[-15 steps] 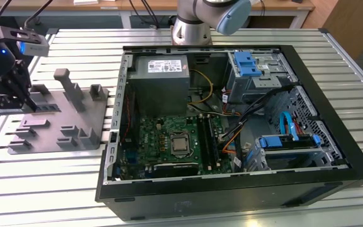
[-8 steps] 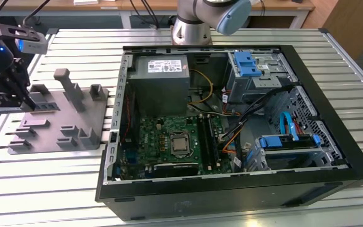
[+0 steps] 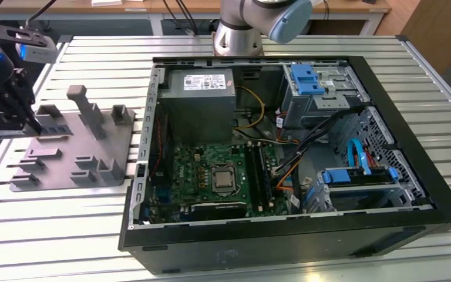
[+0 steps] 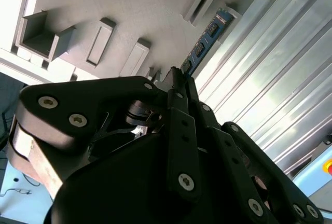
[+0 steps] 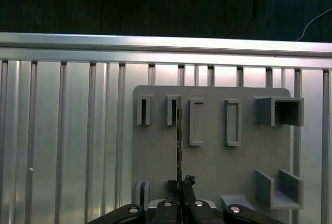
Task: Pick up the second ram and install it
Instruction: 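Pick up the second ram and move it above second insertion slot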
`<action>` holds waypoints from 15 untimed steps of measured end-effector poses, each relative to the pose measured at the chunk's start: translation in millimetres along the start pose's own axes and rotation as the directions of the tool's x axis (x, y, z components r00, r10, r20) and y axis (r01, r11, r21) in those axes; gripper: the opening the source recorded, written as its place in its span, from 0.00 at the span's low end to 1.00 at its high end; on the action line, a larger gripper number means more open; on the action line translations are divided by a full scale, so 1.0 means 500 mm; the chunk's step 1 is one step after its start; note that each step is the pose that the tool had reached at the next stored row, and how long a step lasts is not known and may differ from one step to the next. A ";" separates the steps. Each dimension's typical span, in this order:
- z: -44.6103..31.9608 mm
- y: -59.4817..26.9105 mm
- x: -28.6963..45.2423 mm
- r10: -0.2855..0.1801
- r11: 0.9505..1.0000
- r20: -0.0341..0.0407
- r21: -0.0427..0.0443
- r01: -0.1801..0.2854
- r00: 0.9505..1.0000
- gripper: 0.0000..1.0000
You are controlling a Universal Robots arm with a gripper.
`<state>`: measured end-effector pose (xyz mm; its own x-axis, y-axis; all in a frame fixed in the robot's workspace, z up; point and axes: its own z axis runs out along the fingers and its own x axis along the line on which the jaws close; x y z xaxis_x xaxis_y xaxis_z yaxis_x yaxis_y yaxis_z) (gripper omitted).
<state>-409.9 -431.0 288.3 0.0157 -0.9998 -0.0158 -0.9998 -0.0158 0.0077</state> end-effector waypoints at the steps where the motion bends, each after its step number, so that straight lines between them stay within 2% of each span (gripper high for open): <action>1: -0.001 0.000 0.000 0.000 1.000 0.000 0.000 0.000 1.000 0.14; 15: -0.019 0.000 0.000 0.000 1.000 0.000 0.000 0.000 1.000 0.14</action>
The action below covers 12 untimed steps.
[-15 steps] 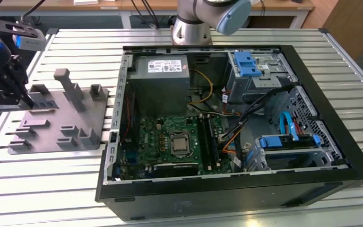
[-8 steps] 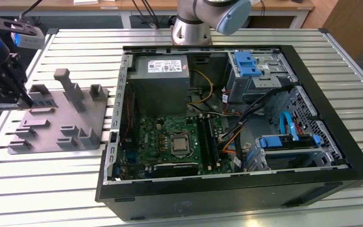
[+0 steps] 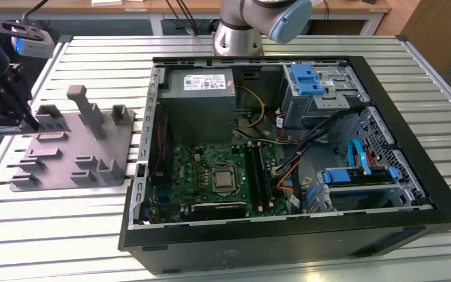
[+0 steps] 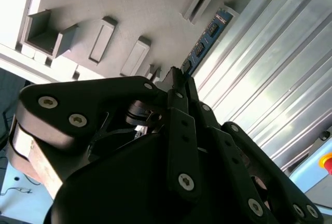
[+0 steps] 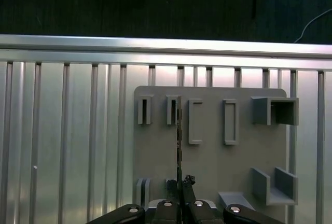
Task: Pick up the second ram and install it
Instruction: 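Pick up the second ram and move it above second insertion slot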
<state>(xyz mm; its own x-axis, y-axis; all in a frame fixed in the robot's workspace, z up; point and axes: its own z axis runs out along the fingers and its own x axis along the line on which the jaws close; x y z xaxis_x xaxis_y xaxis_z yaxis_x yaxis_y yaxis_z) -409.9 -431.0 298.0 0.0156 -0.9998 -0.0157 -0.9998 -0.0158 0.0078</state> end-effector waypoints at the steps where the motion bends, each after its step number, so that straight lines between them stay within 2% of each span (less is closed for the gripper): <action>1: -0.003 0.000 0.000 0.000 1.000 0.000 0.000 0.000 1.000 0.14; 12: -0.025 0.000 0.000 0.000 1.000 0.000 0.000 0.000 1.000 0.14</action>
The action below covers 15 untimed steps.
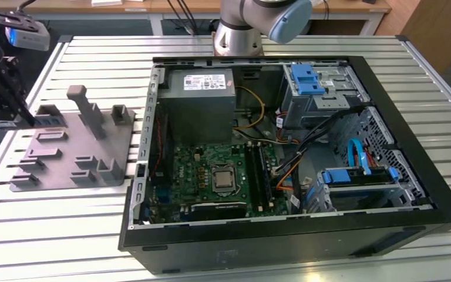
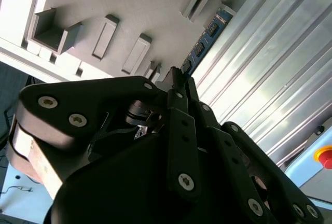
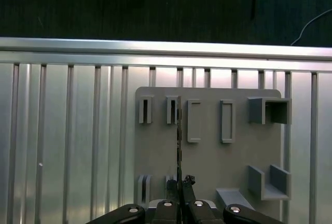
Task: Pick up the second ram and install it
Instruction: 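Pick up the second ram and move it above second insertion slot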
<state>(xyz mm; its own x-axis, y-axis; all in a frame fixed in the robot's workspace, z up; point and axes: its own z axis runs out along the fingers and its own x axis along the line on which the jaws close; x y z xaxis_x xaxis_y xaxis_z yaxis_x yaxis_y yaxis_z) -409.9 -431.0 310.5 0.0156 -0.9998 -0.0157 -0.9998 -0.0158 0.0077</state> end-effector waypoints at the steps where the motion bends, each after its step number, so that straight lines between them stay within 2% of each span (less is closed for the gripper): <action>1: -0.001 0.000 0.000 0.000 1.000 0.000 0.000 0.000 1.000 0.14; 15: -0.021 0.000 0.000 0.000 1.000 0.000 0.000 0.000 1.000 0.14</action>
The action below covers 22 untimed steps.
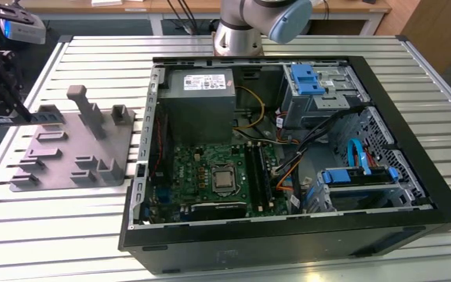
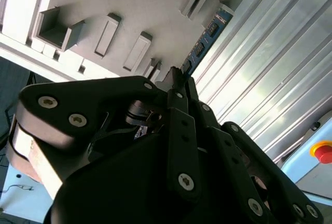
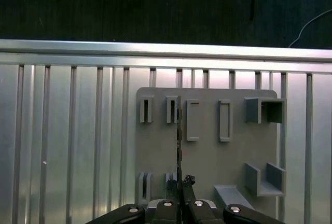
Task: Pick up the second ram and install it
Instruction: 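Pick up the second ram and move it above second insertion slot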
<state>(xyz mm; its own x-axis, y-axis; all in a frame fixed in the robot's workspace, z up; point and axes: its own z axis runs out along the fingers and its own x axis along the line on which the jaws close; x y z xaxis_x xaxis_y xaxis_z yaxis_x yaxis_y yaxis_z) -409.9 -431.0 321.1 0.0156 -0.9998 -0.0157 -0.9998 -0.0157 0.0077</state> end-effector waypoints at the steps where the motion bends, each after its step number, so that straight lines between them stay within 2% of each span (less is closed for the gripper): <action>1: -0.002 0.000 0.000 0.000 1.000 0.000 0.000 0.000 1.000 0.14; 12: -0.030 0.000 0.000 0.000 1.000 0.000 0.000 0.000 1.000 0.14; 22: -0.068 0.001 -0.001 0.000 1.000 0.001 0.000 0.000 1.000 0.14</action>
<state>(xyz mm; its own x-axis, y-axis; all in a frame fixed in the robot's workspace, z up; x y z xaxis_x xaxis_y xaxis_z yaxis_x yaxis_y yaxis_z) -409.9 -431.0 355.2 0.0156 -0.9997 -0.0169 -0.9998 -0.0158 0.0078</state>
